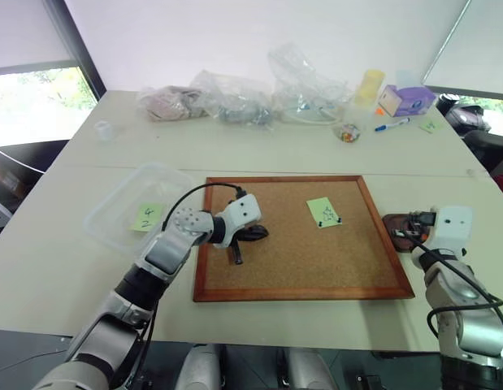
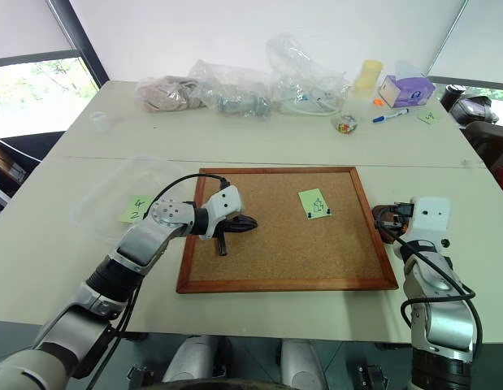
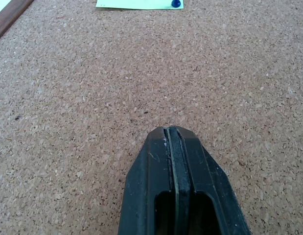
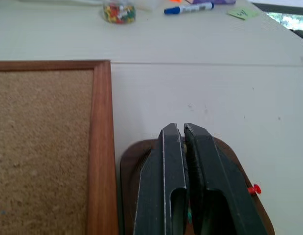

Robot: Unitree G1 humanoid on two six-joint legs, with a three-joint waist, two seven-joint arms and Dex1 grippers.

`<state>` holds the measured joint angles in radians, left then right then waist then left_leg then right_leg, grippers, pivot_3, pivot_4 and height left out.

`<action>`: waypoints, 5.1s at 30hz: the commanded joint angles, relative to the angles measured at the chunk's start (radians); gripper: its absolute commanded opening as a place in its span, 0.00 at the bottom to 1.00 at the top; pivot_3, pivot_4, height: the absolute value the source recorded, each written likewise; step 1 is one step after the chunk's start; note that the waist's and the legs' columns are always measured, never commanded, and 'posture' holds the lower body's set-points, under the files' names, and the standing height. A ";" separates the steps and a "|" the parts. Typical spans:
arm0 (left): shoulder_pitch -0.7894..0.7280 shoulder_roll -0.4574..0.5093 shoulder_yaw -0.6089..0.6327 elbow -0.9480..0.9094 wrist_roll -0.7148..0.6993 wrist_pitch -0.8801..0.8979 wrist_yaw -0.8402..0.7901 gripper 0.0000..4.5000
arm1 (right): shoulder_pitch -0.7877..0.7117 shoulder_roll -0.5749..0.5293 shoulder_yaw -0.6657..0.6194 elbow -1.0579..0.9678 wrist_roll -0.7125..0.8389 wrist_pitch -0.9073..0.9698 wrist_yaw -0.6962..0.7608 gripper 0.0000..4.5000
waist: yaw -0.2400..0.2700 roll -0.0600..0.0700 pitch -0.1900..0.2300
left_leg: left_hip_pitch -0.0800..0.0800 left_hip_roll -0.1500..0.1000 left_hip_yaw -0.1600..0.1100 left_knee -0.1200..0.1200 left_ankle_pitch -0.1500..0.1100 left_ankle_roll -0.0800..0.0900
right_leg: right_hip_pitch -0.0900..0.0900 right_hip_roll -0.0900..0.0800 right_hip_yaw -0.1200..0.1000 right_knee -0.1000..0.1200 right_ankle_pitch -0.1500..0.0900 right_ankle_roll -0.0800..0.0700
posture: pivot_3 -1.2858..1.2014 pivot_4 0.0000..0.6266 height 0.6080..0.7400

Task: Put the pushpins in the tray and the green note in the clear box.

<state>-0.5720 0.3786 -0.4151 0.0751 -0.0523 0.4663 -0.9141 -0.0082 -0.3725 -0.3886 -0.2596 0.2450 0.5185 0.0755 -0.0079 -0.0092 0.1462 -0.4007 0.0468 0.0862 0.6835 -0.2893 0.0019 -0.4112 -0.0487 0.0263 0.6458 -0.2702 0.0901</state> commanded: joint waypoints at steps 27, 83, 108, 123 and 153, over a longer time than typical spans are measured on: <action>-0.002 -0.025 -0.024 0.053 0.040 -0.014 0.004 0.00 | -0.086 0.040 -0.125 -0.014 0.115 0.014 -0.028 0.99 | 0.001 0.000 0.000 | 0.002 0.000 -0.001 -0.001 0.000 0.000 | 0.002 -0.002 0.000 -0.001 0.000 0.000 | 0.52 0.24 0.98; 0.019 0.078 -0.059 0.074 0.080 -0.085 -0.105 0.00 | 0.019 0.119 0.137 -0.039 0.039 -0.290 0.120 0.01 | -0.009 -0.003 0.000 | 0.010 0.002 0.000 -0.016 -0.001 0.001 | 0.002 0.001 0.001 -0.004 -0.003 -0.005 | 0.52 0.24 0.98; 0.012 0.068 -0.059 0.090 0.087 -0.094 -0.101 0.00 | 0.010 0.037 -0.043 0.106 -0.018 -0.145 -0.009 0.99 | -0.008 -0.001 -0.001 | 0.009 0.002 0.000 -0.017 -0.001 0.001 | 0.004 0.000 0.001 -0.010 -0.003 -0.005 | 0.52 0.24 0.98; 0.014 0.068 -0.058 0.085 0.085 -0.090 -0.099 0.00 | 0.005 0.026 0.133 -0.104 0.056 -0.200 0.174 0.99 | -0.009 -0.001 -0.001 | 0.009 0.002 0.000 -0.017 -0.001 0.001 | 0.004 0.000 0.001 -0.011 -0.003 -0.005 | 0.52 0.24 0.98; 0.017 0.068 -0.052 0.076 0.085 -0.085 -0.083 0.00 | 0.016 0.097 0.371 0.047 0.031 -0.151 0.303 0.01 | -0.008 -0.003 -0.001 | 0.008 0.001 -0.001 -0.018 -0.001 0.001 | 0.004 -0.007 -0.001 -0.013 -0.003 -0.006 | 0.52 0.24 0.98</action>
<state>-0.5828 0.4310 -0.4372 0.1065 -0.0106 0.3462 -0.9994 -0.0002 -0.2825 -0.0349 -0.2215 0.2777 0.3588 0.3688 -0.0159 -0.0122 0.1448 -0.3924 0.0481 0.0857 0.6659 -0.2902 0.0026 -0.4068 -0.0561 0.0255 0.6329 -0.2729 0.0845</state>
